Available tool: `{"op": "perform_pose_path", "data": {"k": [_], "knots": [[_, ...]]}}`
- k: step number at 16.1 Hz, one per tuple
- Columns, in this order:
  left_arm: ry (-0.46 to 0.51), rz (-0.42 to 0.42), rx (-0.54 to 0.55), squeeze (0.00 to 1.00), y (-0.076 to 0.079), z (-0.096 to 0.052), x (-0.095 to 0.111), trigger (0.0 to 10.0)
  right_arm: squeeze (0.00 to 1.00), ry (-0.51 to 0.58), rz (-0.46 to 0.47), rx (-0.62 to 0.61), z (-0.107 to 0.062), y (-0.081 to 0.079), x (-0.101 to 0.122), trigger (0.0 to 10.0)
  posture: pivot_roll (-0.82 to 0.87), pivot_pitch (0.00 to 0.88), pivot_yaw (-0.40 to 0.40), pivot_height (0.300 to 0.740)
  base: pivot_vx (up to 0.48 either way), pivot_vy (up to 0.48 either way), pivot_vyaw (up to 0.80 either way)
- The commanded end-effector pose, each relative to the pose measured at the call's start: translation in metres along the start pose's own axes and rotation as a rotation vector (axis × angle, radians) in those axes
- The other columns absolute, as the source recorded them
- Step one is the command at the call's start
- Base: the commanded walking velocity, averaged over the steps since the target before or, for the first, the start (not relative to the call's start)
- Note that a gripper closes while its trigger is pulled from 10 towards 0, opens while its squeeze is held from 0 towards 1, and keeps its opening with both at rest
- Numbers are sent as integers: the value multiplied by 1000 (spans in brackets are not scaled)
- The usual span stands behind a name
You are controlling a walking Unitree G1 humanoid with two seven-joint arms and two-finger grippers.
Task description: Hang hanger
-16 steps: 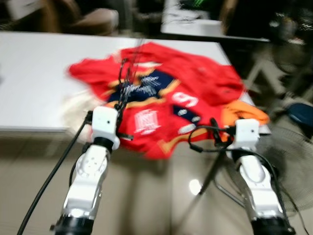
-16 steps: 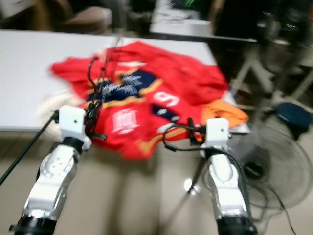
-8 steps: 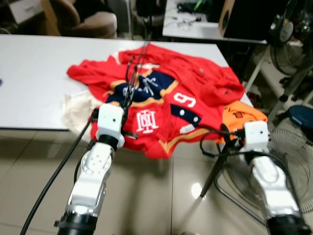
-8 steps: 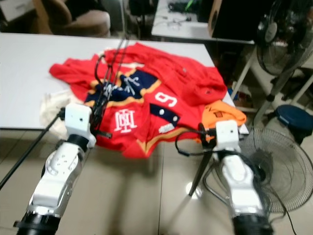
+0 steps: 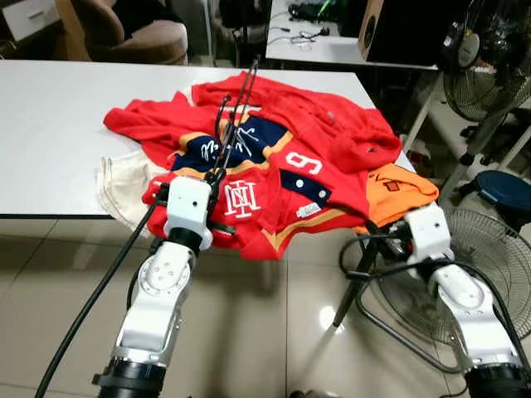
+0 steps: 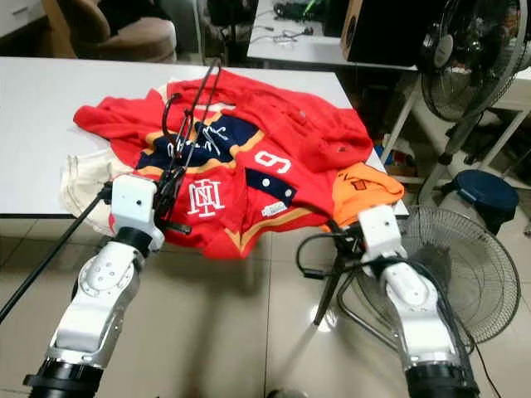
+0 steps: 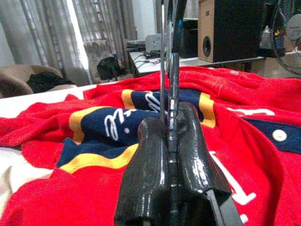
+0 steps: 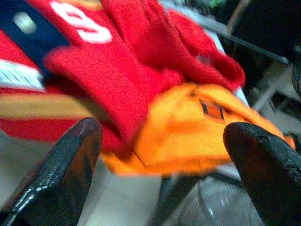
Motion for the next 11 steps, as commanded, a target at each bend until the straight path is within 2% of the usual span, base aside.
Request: {"op": "perform_pose_path", "data": {"k": [1, 3, 5, 11], "knots": [[24, -3, 8, 0, -4, 0, 7, 10000, 0, 11, 18, 15, -1, -6, 3, 10000, -68, 21, -20, 740, 0, 0, 0], [23, -1, 12, 0, -5, 0, 7, 10000, 0, 13, 30, -9, 0, -6, -5, 10000, -64, 24, -19, 740, 0, 0, 0], [23, 3, 10, 0, -4, 0, 7, 10000, 0, 38, 13, -82, 11, 9, -3, 10000, -65, 27, -13, 740, 0, 0, 0], [21, 14, 4, 0, -7, 0, 7, 10000, 0, 3, 17, -139, 25, 26, -12, 10000, -57, 42, -3, 740, 0, 0, 0]]}}
Point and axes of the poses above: a point about 5 cm out from each wrist's last joint towards the gripper, its own z axis pointing out of the wrist towards the gripper, its own x axis along the axis of the wrist's last joint, y = z × x, the point moved 6 cm from there along z, pointing out of the wrist towards the gripper, and after that the axes turned 9 degrees about z, right-handed, at the moved point
